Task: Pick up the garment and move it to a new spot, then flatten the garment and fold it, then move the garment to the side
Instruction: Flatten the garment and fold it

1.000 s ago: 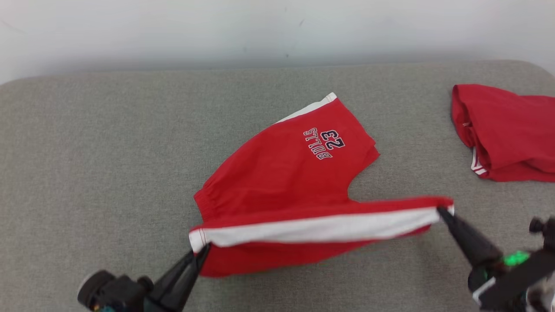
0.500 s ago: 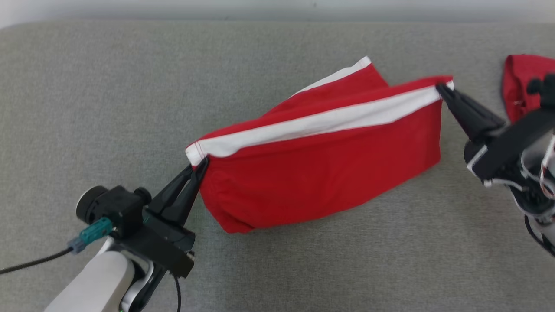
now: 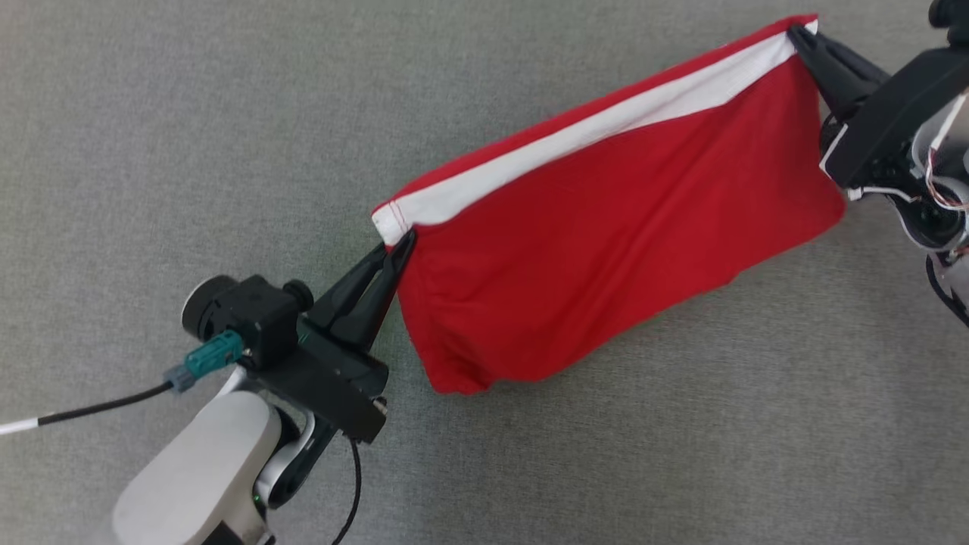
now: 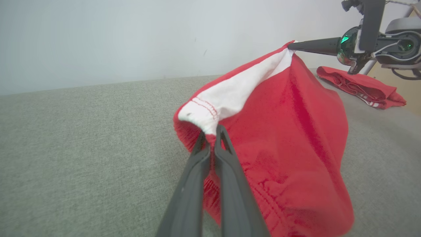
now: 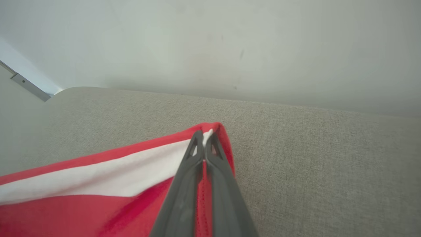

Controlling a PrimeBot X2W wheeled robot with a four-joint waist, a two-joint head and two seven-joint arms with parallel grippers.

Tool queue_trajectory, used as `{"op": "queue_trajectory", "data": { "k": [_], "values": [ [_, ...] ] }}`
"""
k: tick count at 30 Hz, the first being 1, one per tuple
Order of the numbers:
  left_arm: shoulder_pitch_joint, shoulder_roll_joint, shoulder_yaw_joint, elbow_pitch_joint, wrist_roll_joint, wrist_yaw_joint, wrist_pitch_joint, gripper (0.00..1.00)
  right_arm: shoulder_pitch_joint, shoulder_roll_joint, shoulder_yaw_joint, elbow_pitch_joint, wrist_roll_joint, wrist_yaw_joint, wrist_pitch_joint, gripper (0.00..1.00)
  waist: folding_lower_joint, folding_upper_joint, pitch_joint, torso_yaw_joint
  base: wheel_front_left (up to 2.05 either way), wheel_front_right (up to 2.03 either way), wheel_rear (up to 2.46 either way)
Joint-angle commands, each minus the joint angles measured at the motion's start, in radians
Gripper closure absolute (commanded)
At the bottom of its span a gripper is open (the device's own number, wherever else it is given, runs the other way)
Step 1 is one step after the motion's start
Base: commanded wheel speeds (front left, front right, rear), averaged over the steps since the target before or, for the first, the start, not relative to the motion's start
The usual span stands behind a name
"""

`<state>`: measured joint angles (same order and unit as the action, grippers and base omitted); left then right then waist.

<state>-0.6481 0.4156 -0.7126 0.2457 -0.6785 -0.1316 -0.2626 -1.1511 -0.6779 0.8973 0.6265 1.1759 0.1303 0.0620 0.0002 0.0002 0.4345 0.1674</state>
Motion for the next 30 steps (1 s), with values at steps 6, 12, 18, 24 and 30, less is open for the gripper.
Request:
{"op": "queue_trajectory", "data": {
  "k": [6,12,18,24,30],
  "values": [
    [-0.056,-0.027,-0.022,0.017,0.003,0.002,-0.002,1.00,-0.079,0.037,0.075,0.086,-0.020,0.000,-0.001,1.00,-0.0002,-0.0002,0.063,0.035,0.00,0.00,0.00],
    [-0.074,-0.039,-0.039,0.045,-0.011,0.002,-0.002,1.00,-0.105,0.049,0.133,0.116,-0.008,0.000,-0.025,1.00,-0.0002,-0.0002,0.061,0.029,0.00,0.00,0.00],
    [-0.055,-0.042,-0.028,0.074,0.000,0.002,-0.002,0.00,-0.098,0.049,0.174,0.137,0.025,0.000,-0.071,0.00,-0.0002,-0.0002,0.024,0.019,0.00,0.00,0.00],
    [0.039,-0.045,0.037,0.077,0.036,0.002,-0.003,0.00,-0.038,0.025,0.223,0.131,0.050,0.000,-0.154,0.00,-0.0002,-0.0002,-0.060,0.016,0.00,0.00,0.00],
    [0.162,-0.073,0.203,0.030,0.134,0.035,-0.003,0.00,0.040,0.004,0.258,0.142,0.059,0.000,-0.242,0.00,-0.0002,-0.0002,-0.120,0.012,0.00,0.00,0.00]
  ]
}}
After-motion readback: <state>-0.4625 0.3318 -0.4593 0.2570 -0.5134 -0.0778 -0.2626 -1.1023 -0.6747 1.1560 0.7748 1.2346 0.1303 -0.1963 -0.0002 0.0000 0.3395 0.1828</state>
